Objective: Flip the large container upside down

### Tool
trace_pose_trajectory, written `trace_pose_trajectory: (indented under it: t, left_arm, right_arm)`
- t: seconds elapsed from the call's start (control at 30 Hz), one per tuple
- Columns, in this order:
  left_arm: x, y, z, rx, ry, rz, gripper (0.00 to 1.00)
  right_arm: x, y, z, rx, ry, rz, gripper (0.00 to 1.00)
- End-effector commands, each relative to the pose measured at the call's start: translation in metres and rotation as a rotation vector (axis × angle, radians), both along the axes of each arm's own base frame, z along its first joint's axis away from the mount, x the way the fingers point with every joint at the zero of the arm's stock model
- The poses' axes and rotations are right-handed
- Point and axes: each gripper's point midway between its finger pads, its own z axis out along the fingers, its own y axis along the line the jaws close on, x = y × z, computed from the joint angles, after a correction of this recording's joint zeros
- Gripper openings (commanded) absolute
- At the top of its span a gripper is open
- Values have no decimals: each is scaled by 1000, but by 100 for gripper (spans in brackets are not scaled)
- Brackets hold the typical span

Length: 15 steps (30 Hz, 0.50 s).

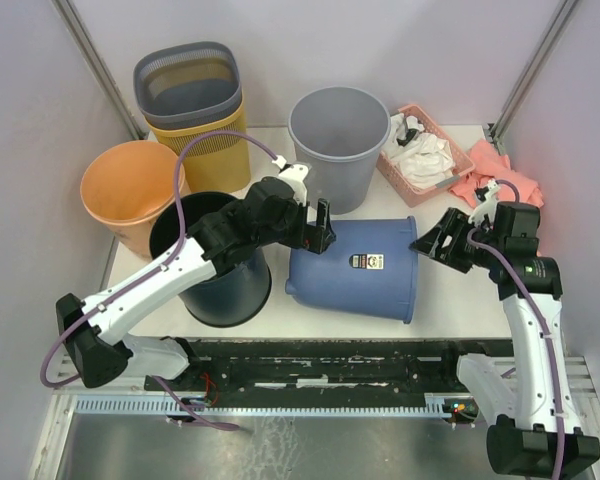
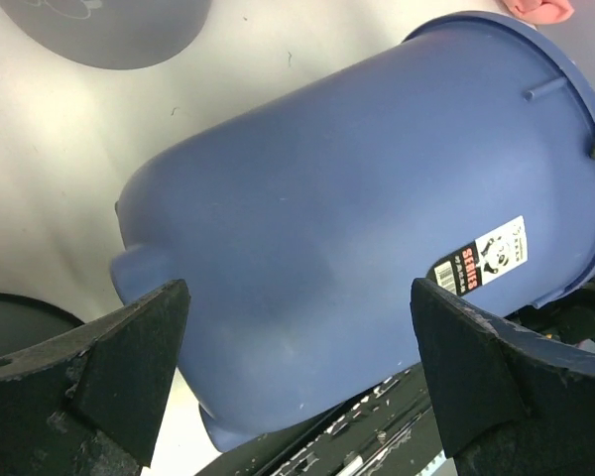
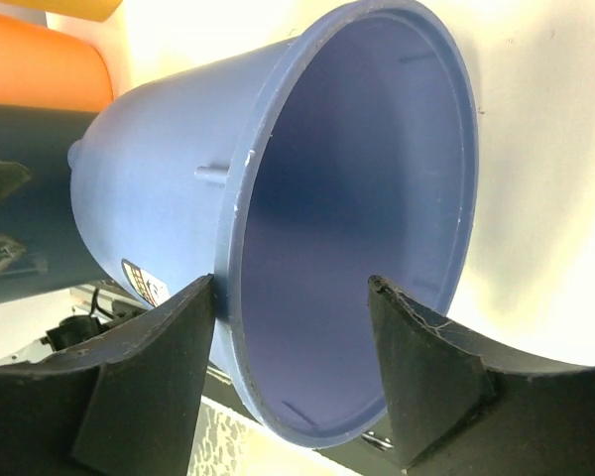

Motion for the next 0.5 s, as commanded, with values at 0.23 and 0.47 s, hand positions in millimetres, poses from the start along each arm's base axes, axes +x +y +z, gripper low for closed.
trace_pose_trajectory:
  t: [0.23, 0.47]
  left_arm:
    - [7, -6, 2, -17, 18, 27, 99]
    - [15, -1, 9, -57, 57, 21, 100]
  right_arm:
    - [-13, -24, -17, -181, 43, -24, 38]
    - [-17, -28, -36, -181, 80, -67, 8]
